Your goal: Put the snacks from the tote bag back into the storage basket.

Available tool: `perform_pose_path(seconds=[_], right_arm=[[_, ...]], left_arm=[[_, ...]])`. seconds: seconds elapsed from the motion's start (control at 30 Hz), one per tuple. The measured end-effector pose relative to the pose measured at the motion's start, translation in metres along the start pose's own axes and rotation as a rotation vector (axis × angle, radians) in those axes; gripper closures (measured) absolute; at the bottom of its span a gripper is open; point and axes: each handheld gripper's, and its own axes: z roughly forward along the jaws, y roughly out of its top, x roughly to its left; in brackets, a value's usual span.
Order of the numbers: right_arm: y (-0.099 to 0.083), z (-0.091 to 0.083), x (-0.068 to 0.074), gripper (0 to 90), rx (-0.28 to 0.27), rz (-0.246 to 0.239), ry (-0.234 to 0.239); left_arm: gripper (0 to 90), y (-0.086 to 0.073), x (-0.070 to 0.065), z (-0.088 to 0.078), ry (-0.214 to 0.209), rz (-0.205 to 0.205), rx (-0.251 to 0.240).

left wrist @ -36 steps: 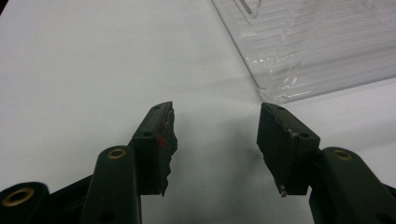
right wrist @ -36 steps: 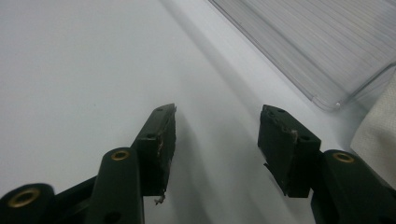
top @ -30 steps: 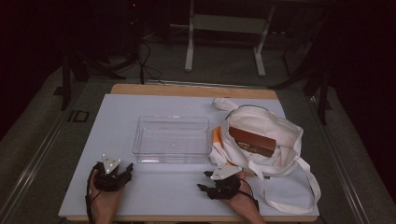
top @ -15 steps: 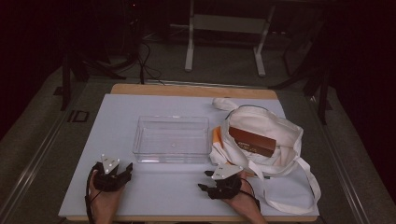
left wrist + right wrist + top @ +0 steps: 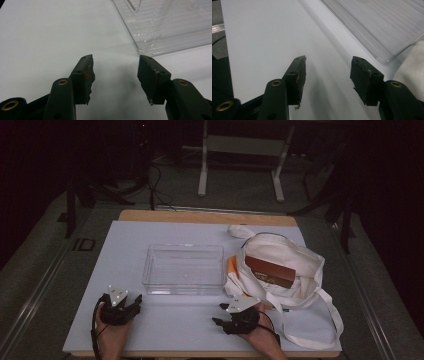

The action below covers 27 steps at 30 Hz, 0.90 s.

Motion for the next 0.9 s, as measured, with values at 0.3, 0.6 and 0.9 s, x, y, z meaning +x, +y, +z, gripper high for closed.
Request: perform_pose_path(seconds=[0.3, 0.6, 0.9], right_arm=[[0.005, -0.007, 0.001, 46.4, 0.003, -0.012, -0.003], [0.011, -0.017, -0.002, 46.4, 0.008, -0.034, -0.018], [0.018, -0.019, -0.004, 46.4, 0.012, -0.043, -0.017]], left_arm=[[46.9, 0.000, 0.000, 0.000, 0.001, -0.003, -0.001], [47.5, 0.000, 0.000, 0.000, 0.002, 0.000, 0.000], [48.4, 0.000, 0.000, 0.000, 0.000, 0.000, 0.000]])
